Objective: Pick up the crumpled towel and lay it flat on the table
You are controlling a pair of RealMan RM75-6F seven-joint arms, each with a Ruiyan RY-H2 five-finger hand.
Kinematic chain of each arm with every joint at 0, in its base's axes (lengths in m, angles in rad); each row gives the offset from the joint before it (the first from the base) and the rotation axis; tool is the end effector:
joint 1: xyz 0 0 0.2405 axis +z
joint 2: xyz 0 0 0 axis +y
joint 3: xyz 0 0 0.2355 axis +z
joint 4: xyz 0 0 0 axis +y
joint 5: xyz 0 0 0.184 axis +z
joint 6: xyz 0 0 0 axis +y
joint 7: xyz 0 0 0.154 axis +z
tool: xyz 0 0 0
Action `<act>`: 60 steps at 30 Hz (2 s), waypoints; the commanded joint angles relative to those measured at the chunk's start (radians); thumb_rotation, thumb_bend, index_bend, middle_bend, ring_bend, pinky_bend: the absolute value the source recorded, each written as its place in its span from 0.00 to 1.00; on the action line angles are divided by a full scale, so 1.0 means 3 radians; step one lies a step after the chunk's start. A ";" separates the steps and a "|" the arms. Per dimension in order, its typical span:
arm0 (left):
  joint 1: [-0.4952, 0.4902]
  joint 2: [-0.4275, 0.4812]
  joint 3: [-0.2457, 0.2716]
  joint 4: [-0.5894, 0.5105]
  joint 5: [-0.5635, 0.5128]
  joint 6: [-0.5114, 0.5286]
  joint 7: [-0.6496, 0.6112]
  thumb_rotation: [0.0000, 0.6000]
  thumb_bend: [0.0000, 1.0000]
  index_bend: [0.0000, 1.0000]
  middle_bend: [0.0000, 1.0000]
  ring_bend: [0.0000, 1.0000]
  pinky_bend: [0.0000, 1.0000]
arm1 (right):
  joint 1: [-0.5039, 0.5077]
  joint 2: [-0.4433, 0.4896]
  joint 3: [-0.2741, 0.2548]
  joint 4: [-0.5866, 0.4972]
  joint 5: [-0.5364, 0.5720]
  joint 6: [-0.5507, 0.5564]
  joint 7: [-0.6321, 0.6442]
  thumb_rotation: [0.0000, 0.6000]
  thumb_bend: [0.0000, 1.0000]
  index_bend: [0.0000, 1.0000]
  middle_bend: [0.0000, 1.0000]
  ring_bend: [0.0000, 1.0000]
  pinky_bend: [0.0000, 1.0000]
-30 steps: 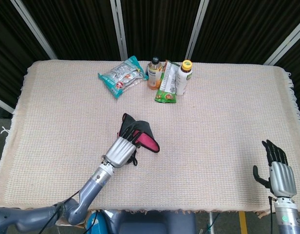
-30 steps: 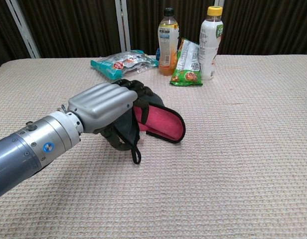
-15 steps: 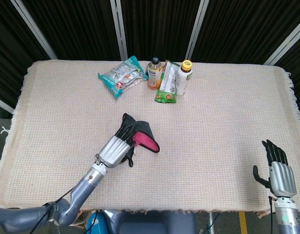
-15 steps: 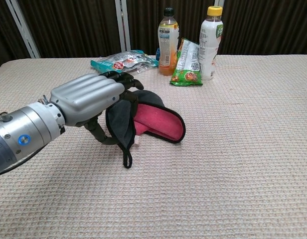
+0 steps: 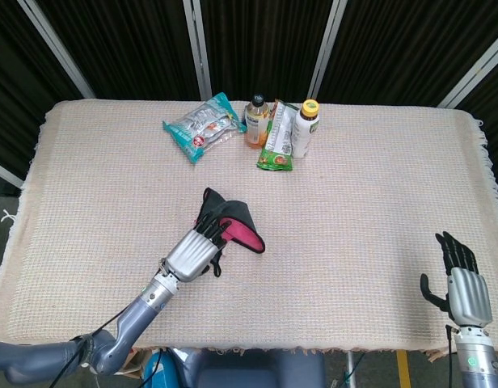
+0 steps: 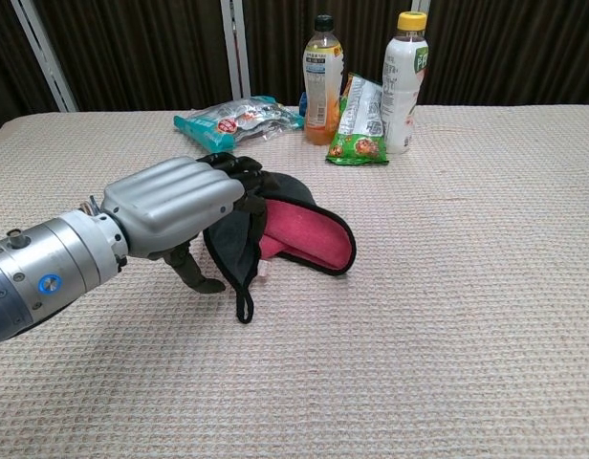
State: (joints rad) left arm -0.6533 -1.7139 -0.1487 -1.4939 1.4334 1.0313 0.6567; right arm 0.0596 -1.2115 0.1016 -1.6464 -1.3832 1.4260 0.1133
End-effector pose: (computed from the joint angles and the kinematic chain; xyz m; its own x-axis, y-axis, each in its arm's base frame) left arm -0.0860 0.2775 -0.0348 0.6273 0.0074 0.7788 0.6171 -0.6148 -0.4912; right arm -0.2891 -0.1876 0.1485 0.1464 -0.0121 0.9892 -0.9815 0.1233 0.1468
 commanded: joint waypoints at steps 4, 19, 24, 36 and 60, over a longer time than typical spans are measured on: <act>-0.0037 0.0038 -0.0011 0.0026 -0.0012 -0.0003 0.0022 1.00 0.20 0.40 0.09 0.00 0.00 | 0.0006 0.0002 0.0000 -0.0005 -0.0008 -0.0006 0.0002 1.00 0.48 0.00 0.00 0.00 0.00; -0.0263 -0.0128 0.0035 0.0347 0.0067 -0.0128 0.0071 1.00 0.20 0.43 0.11 0.00 0.00 | 0.0000 -0.0019 -0.0019 0.0012 -0.0040 0.0009 0.0003 1.00 0.48 0.00 0.00 0.00 0.00; -0.0304 -0.0220 0.0040 0.0377 0.0066 -0.0128 0.0090 1.00 0.27 0.51 0.14 0.00 0.01 | 0.0001 -0.0009 -0.0017 -0.0005 -0.0047 0.0013 0.0002 1.00 0.48 0.00 0.00 0.00 0.00; -0.0281 -0.0085 0.0078 0.0260 0.0175 0.0034 -0.0030 1.00 0.43 0.61 0.17 0.01 0.02 | -0.0019 0.0009 -0.0037 -0.0037 -0.0093 0.0051 0.0017 1.00 0.48 0.00 0.00 0.00 0.00; -0.0677 0.0330 -0.0537 -0.0194 -0.0147 -0.0150 0.0161 1.00 0.48 0.62 0.21 0.03 0.02 | 0.0018 -0.0005 -0.0004 0.0001 0.0009 -0.0047 0.0028 1.00 0.48 0.00 0.00 0.00 0.00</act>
State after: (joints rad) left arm -0.8296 -1.6278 -0.2778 -1.5351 1.4149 1.0056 0.6865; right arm 0.0630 -1.2139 0.0977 -1.6471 -1.3853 1.4163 0.1184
